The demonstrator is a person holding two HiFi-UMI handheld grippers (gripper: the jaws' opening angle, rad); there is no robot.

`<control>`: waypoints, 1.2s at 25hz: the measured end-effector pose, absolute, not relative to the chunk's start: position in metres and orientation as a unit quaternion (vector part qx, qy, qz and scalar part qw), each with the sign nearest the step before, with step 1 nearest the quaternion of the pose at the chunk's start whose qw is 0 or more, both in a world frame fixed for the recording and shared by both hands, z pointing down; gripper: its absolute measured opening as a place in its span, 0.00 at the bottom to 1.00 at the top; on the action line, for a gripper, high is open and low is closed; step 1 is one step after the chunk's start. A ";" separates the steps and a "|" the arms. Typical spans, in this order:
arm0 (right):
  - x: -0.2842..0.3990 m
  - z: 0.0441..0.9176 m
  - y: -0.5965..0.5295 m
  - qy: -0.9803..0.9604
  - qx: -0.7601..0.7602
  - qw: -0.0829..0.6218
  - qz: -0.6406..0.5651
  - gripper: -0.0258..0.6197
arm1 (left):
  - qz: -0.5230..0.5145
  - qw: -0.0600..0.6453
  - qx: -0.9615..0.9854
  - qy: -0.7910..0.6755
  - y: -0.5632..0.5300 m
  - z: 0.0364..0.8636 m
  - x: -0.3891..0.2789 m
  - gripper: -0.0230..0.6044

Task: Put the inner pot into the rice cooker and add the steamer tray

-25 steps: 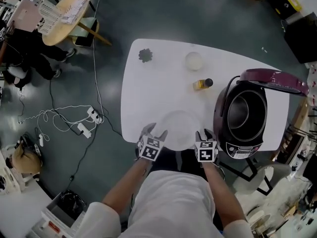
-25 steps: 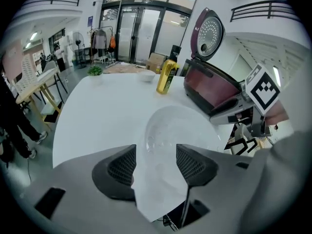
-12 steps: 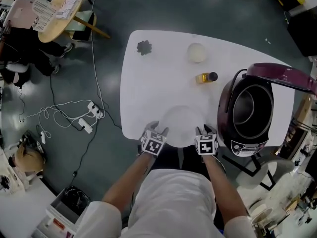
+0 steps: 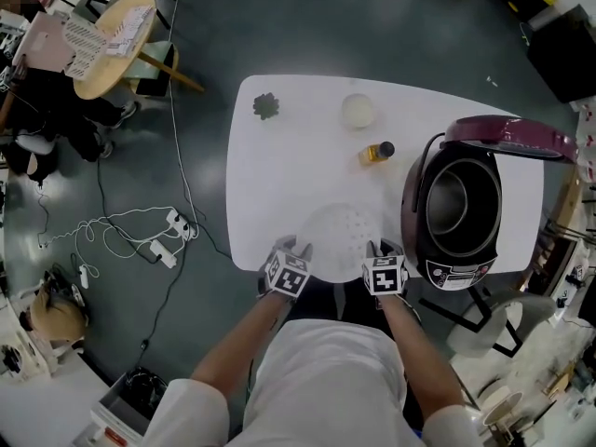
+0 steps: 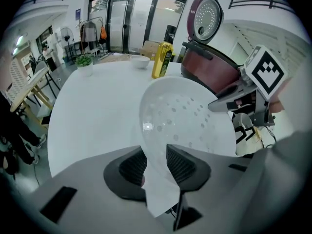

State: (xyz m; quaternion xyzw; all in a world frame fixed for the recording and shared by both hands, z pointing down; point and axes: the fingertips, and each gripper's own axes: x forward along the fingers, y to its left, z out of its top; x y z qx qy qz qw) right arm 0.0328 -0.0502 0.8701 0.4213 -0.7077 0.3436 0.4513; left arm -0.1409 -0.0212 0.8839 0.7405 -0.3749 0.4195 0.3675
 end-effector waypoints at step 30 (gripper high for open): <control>0.045 0.667 -0.113 -0.749 0.529 0.300 0.262 0.13 | 0.308 0.242 0.809 -0.439 -0.108 0.678 -0.139 0.20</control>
